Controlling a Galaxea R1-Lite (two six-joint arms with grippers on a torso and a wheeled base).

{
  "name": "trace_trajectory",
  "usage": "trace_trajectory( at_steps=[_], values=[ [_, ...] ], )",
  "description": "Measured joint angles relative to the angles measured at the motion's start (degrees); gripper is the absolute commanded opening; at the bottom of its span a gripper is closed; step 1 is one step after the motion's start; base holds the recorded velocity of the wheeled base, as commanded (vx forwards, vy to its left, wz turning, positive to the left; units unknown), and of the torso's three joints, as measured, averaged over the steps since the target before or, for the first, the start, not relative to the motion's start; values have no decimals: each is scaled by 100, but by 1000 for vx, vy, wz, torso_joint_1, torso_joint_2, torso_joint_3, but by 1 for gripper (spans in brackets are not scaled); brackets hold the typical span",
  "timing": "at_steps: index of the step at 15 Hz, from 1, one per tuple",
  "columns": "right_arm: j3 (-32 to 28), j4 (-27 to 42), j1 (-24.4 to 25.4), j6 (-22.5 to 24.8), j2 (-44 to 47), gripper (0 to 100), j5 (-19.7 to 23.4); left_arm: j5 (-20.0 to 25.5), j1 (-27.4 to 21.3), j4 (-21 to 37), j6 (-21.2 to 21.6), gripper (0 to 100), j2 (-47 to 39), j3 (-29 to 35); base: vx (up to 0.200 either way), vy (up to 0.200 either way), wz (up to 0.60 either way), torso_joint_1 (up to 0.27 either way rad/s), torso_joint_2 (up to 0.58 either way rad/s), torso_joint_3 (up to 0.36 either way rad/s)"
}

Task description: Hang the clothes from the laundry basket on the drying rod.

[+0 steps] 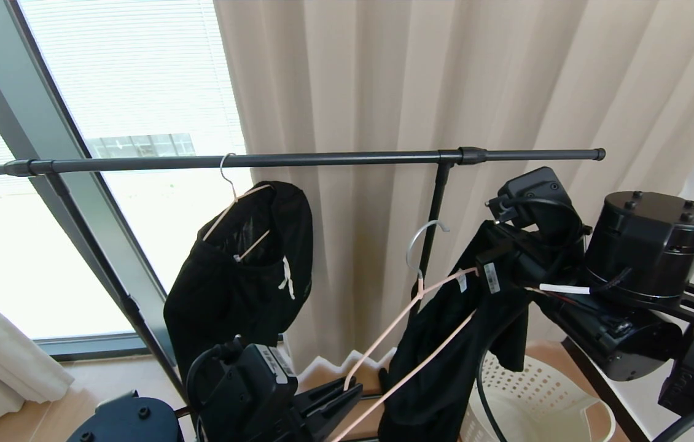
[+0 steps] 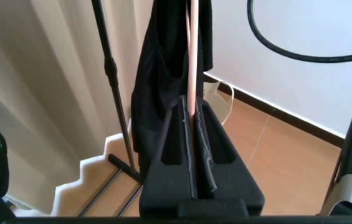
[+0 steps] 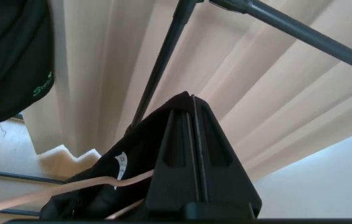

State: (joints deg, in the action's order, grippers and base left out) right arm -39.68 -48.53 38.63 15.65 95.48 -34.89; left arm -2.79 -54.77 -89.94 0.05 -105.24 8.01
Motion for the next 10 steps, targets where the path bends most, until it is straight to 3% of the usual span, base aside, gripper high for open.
trace_trajectory(
  at_steps=[7,10],
  values=[
    [68,-246,194,-241,88,0,222,-13,-22,0,-286,0,-5,69,0,0,0,0,0,0],
    [118,-245,240,-321,-20,0,512,-18,1,2,-410,0,-13,98,0,0,0,0,0,0]
  ],
)
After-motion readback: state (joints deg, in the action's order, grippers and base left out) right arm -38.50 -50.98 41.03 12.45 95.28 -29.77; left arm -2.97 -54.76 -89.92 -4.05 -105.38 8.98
